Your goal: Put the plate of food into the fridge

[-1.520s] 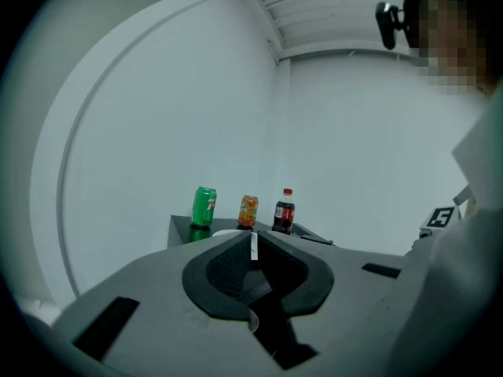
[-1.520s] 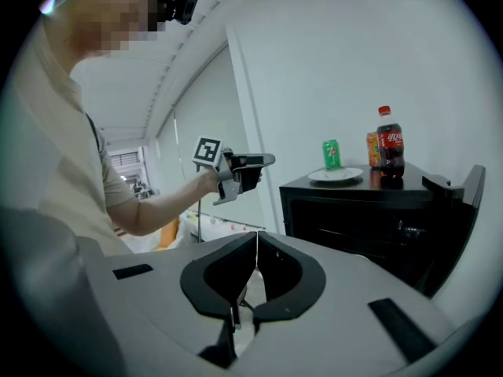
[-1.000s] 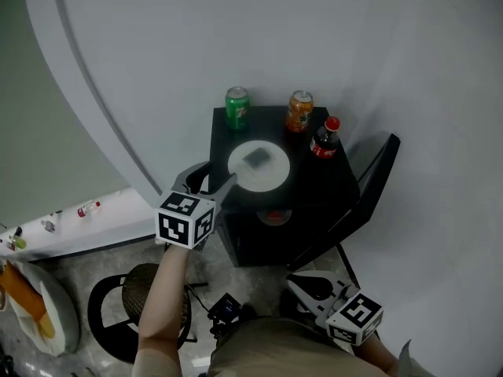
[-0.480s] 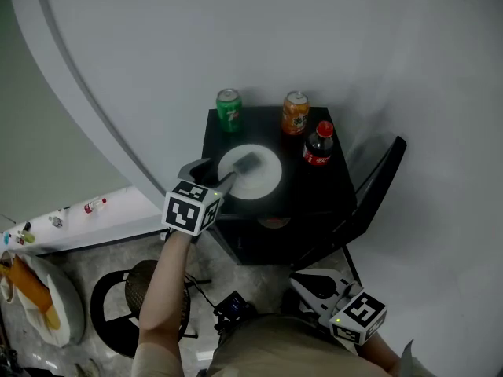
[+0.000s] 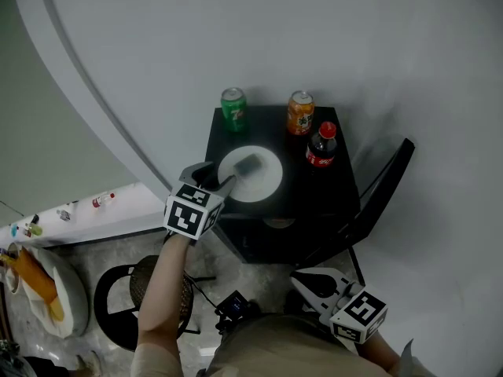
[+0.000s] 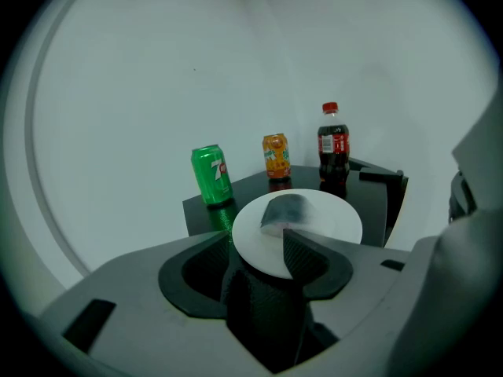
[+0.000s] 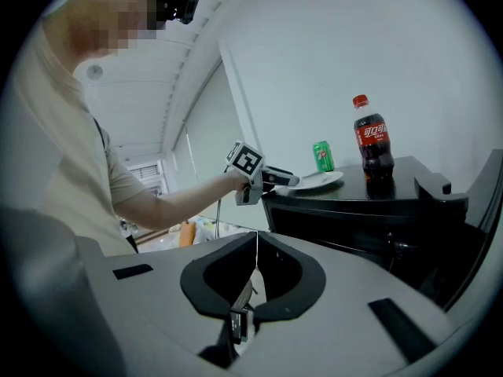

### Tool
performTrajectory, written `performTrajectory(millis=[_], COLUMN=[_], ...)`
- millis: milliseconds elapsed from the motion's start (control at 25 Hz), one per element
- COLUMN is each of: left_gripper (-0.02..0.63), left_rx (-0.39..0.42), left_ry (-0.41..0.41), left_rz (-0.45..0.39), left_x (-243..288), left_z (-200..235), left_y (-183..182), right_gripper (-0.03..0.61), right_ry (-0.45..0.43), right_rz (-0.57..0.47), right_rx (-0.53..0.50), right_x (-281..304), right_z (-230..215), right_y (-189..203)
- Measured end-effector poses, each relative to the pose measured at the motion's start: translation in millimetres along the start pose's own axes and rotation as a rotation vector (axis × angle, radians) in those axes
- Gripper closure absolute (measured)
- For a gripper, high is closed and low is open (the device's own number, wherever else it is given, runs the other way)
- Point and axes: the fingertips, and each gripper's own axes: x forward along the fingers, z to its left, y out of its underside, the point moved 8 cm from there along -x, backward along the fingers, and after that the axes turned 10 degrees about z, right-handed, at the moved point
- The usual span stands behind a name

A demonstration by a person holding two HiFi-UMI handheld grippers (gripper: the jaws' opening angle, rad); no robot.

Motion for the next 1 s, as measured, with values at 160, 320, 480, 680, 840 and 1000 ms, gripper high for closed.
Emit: performTrajectory(millis=[160,320,480,680,840,1000], left_gripper=[0.393,0.393,0.393,0.393,0.393,0.394], left_rx=[-0.015,-0.05,-0.074,-0.084,-0.089,-0.079], left_ry=[0.023,0.049,0.072,0.087,0.102,0.115], left_rz=[0.013,0.015,0.016,0.013,0.007,0.004], left_x=[-9.1,-15.7,-19.8,-23.5,-27.2,-26.6], left_z=[1.0,3.5,4.5,4.5,5.6,5.5], left_y=[8.1,16.7,21.9,27.1,30.1,30.8], right_gripper=[0.558,0.558,0.558,0.558,0.558,0.557], right_ry=[-0.017,-0.042,-0.077,-0.108,-0.122,-0.168], right_rz=[0.003,-0.001,0.003,-0.001,-0.032,-0.072], right_rx=[0.003,0.01,0.028,0.114,0.261,0.408], right_x=[1.8,6.2,15.5,33.1,52.2,75.5], right_z=[-0.6,-0.8,-0.5,-9.0,-22.4,-33.0], right_y=[1.5,-0.4,-3.4,-5.1,-9.0,-17.9])
